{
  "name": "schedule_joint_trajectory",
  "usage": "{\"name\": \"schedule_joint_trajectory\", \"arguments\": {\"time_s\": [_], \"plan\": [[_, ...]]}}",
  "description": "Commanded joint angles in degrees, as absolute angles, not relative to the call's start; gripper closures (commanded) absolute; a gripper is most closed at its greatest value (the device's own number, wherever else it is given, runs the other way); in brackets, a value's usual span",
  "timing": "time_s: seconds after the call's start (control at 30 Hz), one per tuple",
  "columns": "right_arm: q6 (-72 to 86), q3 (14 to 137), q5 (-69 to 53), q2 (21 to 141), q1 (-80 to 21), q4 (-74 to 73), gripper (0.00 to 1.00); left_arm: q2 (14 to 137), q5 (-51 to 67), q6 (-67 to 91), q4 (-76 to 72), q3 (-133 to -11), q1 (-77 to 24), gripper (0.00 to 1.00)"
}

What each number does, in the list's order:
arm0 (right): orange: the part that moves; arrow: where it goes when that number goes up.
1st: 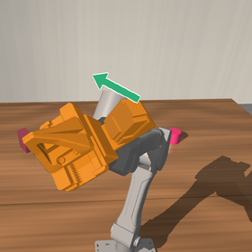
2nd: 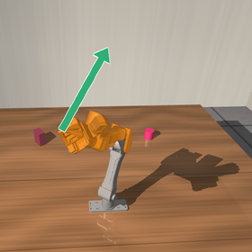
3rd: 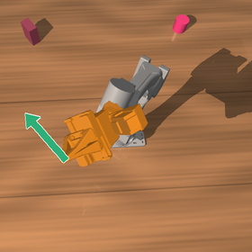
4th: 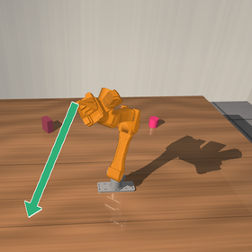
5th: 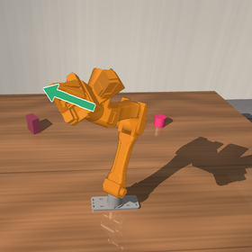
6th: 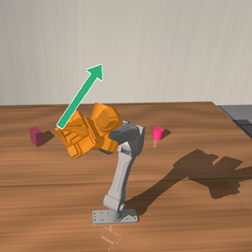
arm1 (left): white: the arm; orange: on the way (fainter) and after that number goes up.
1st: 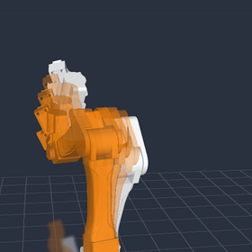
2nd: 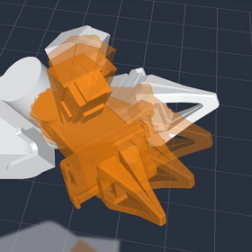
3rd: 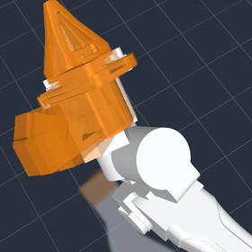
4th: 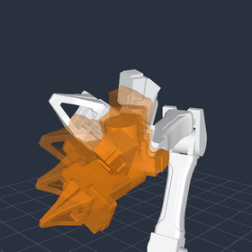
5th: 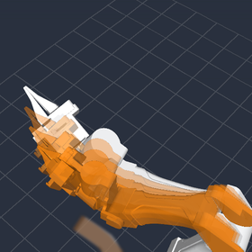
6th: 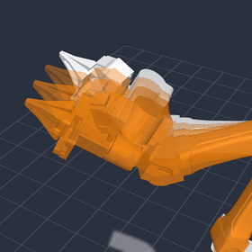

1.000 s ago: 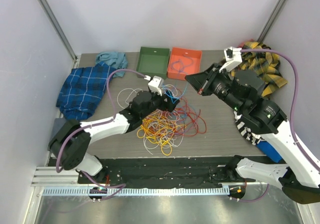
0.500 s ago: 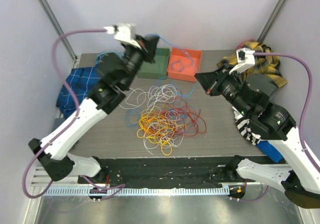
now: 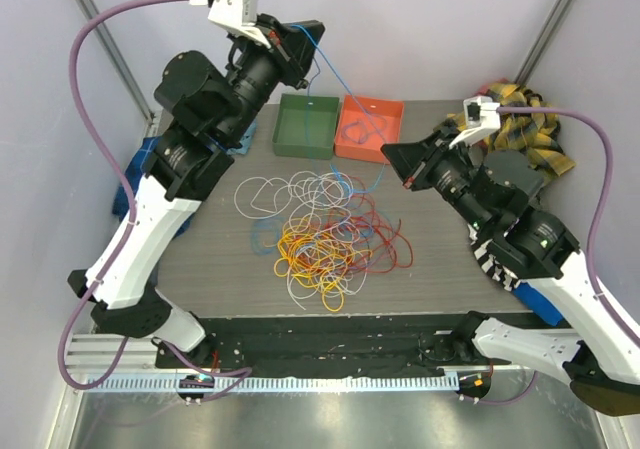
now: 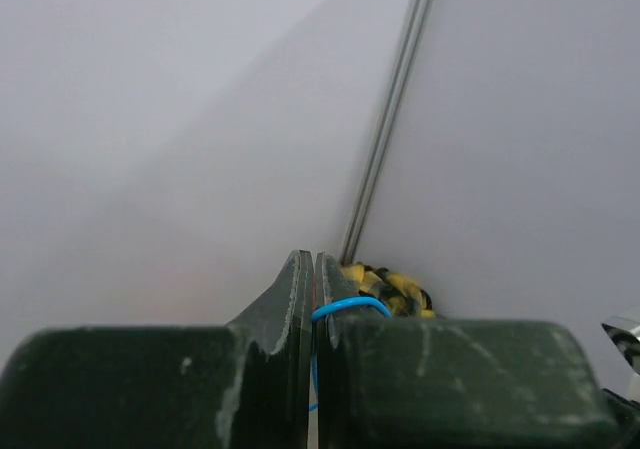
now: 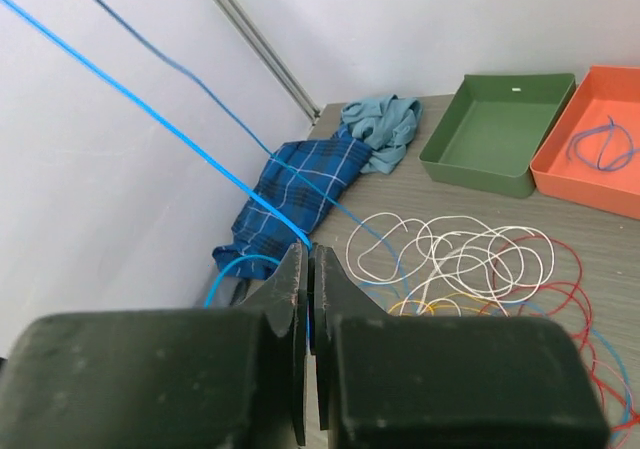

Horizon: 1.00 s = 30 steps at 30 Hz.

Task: Untangle the cables

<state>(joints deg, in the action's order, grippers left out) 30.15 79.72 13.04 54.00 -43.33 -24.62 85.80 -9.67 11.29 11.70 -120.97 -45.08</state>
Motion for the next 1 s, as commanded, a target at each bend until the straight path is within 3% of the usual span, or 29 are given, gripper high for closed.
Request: {"name": "schedule_joint_trajectory", "arguments": {"time_s": [0.0,0.03,0.07,0.1,0.17,0.27,0.53,0.97], "plan": [[28.6,75.0,11.7,55.0,-43.0,-24.6,0.88,86.4,-6.8,12.9,13.4,-126.6,-44.6,1.0],[28.7,74.3,10.6,55.1,-43.0,-23.7,0.81,86.7,-6.6,13.4,13.6,-126.5,-44.5,1.0],[28.9,72.8,10.4,55.3,-43.0,-23.3,0.62,86.8,-6.6,13.3,13.8,-126.4,-44.6,1.0],[28.8,72.2,10.2,55.2,-43.0,-23.0,0.54,87.0,-6.8,13.3,14.2,-126.4,-44.6,0.99],[28.8,70.9,10.7,55.2,-43.0,-22.8,0.41,87.4,-7.3,12.8,14.7,-126.9,-44.6,1.0],[28.2,68.8,11.3,54.3,-43.0,-22.2,0.33,88.6,-7.4,12.1,15.9,-128.8,-44.6,1.0],[28.0,61.5,7.6,55.5,-43.0,-13.6,0.29,89.8,-4.7,15.7,16.8,-132.5,-44.9,1.0],[27.7,58.5,6.1,61.5,-43.2,-0.5,0.27,88.4,-3.2,18.1,16.6,-128.9,-46.3,1.0]]}}
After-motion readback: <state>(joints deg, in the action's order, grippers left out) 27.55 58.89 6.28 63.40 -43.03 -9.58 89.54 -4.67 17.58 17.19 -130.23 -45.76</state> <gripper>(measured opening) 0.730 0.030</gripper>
